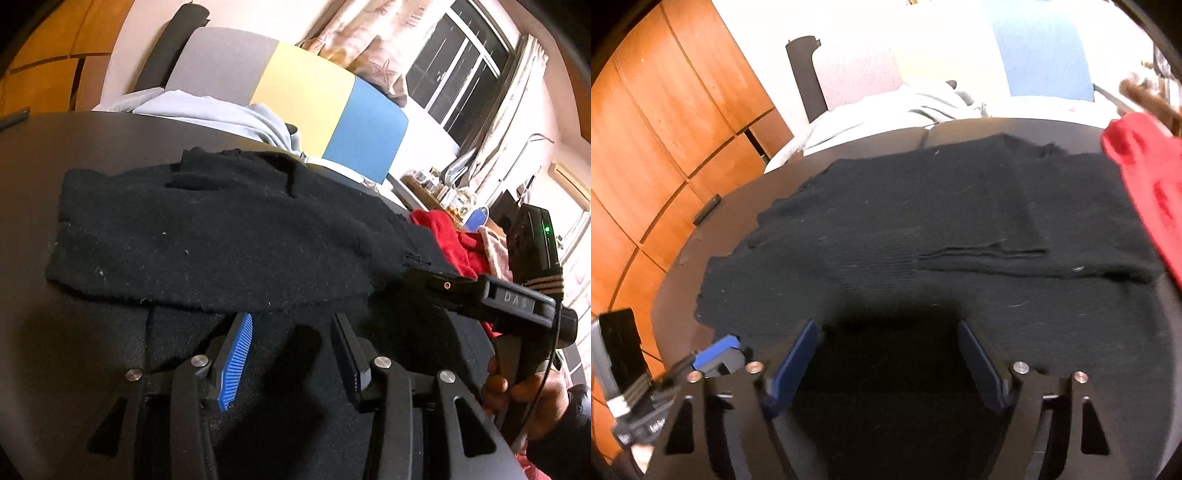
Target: Fold clothes
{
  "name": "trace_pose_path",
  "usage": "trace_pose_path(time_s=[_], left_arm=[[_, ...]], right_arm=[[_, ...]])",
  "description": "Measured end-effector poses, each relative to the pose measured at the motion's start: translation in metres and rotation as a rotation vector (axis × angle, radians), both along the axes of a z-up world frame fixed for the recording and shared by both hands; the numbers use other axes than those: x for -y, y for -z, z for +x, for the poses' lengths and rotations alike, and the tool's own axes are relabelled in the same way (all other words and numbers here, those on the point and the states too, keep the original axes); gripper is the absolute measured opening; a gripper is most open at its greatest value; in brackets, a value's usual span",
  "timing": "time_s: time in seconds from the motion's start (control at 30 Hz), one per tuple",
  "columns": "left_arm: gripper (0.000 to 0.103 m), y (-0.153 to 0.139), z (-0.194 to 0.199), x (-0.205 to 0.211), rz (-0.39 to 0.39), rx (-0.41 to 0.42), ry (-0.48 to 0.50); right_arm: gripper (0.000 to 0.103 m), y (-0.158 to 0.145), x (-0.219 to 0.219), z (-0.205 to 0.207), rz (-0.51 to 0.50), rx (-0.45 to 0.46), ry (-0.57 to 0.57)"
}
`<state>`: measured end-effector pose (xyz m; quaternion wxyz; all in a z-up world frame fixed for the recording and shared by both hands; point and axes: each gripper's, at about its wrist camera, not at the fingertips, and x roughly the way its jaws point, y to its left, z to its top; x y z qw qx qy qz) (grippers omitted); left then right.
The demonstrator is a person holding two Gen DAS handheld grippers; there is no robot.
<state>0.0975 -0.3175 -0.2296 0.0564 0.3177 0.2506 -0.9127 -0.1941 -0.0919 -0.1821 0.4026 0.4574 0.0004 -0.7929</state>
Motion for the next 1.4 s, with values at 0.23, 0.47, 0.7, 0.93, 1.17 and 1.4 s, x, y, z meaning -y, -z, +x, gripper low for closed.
trace_pose_path(time_s=[0.23,0.47,0.7,0.93,1.17,1.4], left_arm=[[0.045,0.003,0.0,0.005,0.06,-0.046,-0.002],[0.045,0.003,0.005,0.002,0.094,-0.064,0.0],[0.046,0.006,0.0,0.01,0.325,-0.077,0.012],[0.055,0.003,-0.03,0.005,0.454,-0.1,0.022],[0.058,-0.001,-0.051,0.05,0.519,-0.162,-0.187],[0.066,0.003,-0.025,0.082,0.575,-0.248,-0.316]], right_arm=[[0.056,0.012,0.001,-0.001,-0.167,0.222,0.044],[0.056,0.019,0.018,-0.013,-0.232,0.337,0.126],[0.005,0.0,0.05,-0.012,-0.159,0.247,0.114],[0.005,-0.052,0.052,-0.021,-0.189,0.139,0.069],[0.005,-0.1,0.049,-0.039,-0.24,0.047,0.073],[0.005,-0.104,0.009,-0.069,-0.19,-0.017,0.153]])
